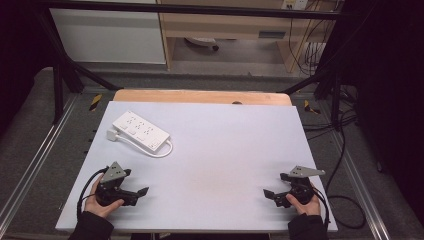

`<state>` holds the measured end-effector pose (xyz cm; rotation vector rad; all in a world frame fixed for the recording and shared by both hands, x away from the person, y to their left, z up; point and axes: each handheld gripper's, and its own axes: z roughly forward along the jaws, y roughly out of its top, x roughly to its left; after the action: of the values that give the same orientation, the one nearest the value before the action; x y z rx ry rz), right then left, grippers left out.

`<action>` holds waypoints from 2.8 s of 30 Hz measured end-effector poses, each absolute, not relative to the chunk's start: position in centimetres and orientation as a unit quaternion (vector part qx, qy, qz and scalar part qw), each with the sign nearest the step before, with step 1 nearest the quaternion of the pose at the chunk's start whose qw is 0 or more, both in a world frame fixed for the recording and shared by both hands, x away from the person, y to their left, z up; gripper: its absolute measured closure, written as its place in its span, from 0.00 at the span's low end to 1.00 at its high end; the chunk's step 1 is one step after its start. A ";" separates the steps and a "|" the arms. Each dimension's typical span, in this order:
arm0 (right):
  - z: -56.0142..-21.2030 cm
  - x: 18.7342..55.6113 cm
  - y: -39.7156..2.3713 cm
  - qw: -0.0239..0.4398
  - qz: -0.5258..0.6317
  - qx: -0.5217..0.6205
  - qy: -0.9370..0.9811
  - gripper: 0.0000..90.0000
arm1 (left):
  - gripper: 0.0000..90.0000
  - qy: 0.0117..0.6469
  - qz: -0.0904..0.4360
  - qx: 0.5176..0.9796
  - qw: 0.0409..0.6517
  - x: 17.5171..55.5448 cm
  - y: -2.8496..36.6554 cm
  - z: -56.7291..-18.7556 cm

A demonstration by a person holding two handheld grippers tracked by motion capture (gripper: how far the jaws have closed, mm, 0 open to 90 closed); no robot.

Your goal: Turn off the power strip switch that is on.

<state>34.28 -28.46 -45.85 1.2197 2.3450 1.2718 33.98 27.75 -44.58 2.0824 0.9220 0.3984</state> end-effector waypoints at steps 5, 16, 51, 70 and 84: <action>-45.8 34.2 -28.5 0.105 0.431 0.413 0.796 0.01 | 0.05 0.366 0.157 0.824 0.403 33.9 27.8 -44.6; -45.9 34.2 -28.3 0.104 0.425 0.414 0.798 0.01 | 0.05 0.368 0.158 0.824 0.401 33.9 27.9 -44.5; -46.0 34.3 -28.3 0.106 0.418 0.415 0.801 0.01 | 0.06 0.378 0.164 0.825 0.386 34.4 28.6 -44.2; -46.1 34.3 -28.3 0.109 0.417 0.414 0.801 0.01 | 0.07 0.385 0.172 0.823 0.381 34.6 28.9 -43.6; -46.0 34.3 -28.3 0.111 0.413 0.415 0.803 0.01 | 0.07 0.392 0.178 0.821 0.376 34.9 28.9 -42.9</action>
<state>34.26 -28.30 -46.04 1.2206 2.3590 1.2128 34.93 28.94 -42.88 2.0994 1.0019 0.4544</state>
